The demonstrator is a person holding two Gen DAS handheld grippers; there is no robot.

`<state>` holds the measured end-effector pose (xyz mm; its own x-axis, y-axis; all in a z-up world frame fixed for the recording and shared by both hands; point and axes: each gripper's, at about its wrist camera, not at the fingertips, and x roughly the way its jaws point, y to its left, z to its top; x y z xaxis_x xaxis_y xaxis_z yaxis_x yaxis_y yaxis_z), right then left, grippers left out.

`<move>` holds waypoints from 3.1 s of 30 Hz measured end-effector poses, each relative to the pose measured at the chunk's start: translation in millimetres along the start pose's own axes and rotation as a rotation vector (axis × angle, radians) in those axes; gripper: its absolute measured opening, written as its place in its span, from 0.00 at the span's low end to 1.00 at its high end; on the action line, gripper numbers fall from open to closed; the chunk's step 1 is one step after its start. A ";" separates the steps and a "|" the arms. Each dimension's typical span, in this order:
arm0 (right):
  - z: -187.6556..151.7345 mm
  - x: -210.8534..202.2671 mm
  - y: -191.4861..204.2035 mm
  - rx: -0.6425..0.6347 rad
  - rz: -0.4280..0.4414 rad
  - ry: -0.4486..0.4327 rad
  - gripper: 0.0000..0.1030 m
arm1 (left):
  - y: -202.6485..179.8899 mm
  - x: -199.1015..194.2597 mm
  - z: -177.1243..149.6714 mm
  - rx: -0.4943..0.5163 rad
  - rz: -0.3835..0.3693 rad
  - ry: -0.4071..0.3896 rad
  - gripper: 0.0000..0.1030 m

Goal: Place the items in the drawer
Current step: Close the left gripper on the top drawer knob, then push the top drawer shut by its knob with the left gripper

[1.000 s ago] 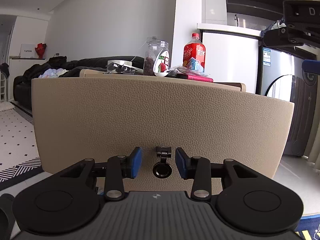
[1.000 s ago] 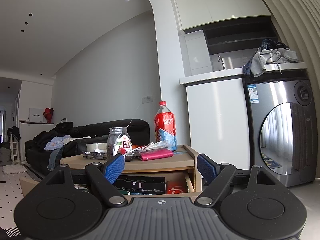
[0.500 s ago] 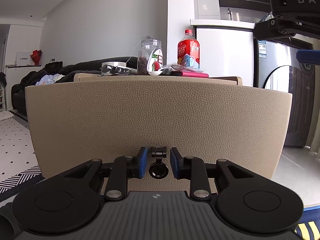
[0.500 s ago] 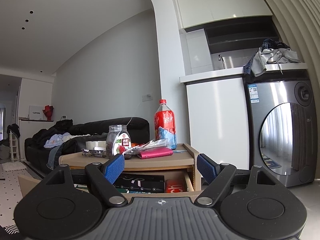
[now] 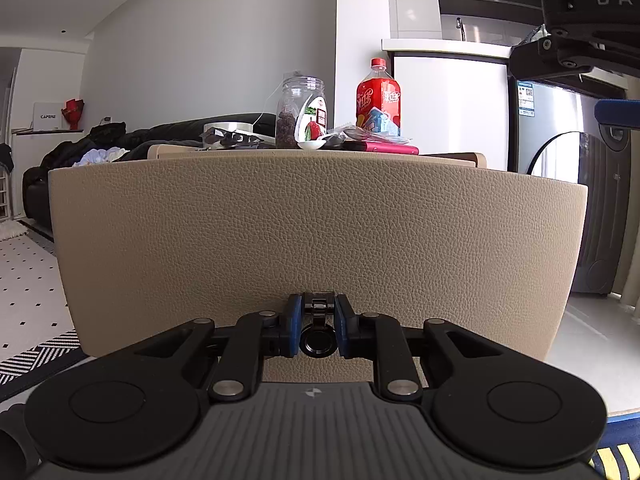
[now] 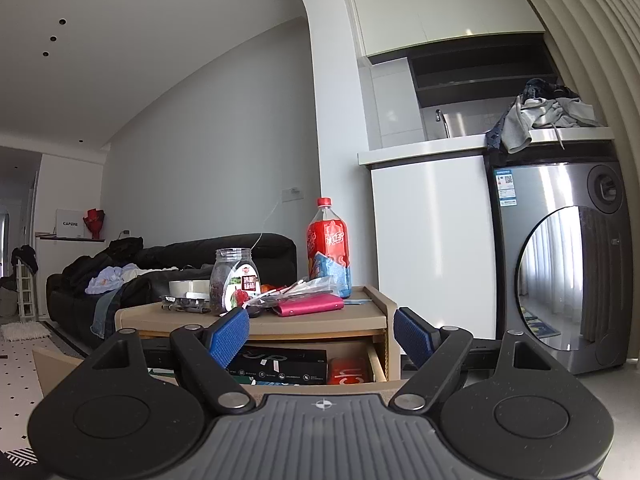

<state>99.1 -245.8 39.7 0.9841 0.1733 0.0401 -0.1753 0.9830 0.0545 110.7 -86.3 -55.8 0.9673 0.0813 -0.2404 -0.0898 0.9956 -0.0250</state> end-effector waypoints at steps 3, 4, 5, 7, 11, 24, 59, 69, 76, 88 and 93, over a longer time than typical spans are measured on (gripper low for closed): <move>0.0 0.3 1.4 -0.004 0.001 0.001 0.81 | -0.9 -0.2 0.2 0.003 0.000 -0.001 0.18; -0.1 0.5 1.9 -0.005 0.002 0.001 0.81 | -1.3 -0.4 0.4 0.006 0.001 -0.003 0.18; -0.1 0.6 2.4 -0.006 0.002 0.001 0.81 | -1.4 -0.4 0.6 0.008 0.002 -0.003 0.18; -0.1 0.8 3.3 -0.009 0.003 0.002 0.81 | -1.2 -0.2 0.8 0.008 0.002 -0.004 0.18; -3.0 -0.9 0.5 -0.010 0.003 0.002 0.81 | -0.9 -0.1 0.9 0.009 0.002 -0.005 0.18; -2.7 1.2 1.5 -0.013 0.001 0.000 0.81 | -1.1 1.6 1.9 0.005 0.004 -0.003 0.18; -2.5 -0.1 -3.0 -0.011 -0.006 0.000 0.81 | 0.2 21.3 10.9 0.009 -0.001 0.016 0.18; -2.1 1.1 -4.6 -0.008 -0.013 0.000 0.81 | 0.1 32.2 14.8 0.003 0.000 0.020 0.18; -1.9 1.8 -5.7 -0.006 -0.017 0.000 0.81 | 0.2 41.0 17.5 0.005 0.001 0.023 0.18; -3.0 2.6 -7.1 -0.007 -0.017 0.002 0.81 | -0.9 55.5 21.7 0.011 0.004 0.028 0.18; -3.8 3.9 -6.5 -0.008 -0.015 0.006 0.81 | -1.1 60.1 22.4 0.007 0.003 0.029 0.18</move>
<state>104.1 -251.4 35.7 0.9867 0.1591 0.0336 -0.1605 0.9859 0.0472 174.2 -81.5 -48.6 0.9596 0.0834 -0.2689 -0.0913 0.9957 -0.0170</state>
